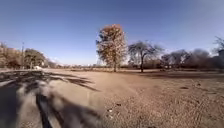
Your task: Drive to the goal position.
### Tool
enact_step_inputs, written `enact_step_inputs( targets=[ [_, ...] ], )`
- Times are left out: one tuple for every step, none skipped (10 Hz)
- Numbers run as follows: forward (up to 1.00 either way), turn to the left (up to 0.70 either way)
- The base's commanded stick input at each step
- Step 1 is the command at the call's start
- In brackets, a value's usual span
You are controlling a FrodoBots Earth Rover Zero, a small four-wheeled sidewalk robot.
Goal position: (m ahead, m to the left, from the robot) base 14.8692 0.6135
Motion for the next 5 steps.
enact_step_inputs(
  targets=[
    [0.5,0.0],
    [0.5,0.0],
    [0.5,0.0],
    [0.5,0.0],
    [0.5,0.0]
  ],
)
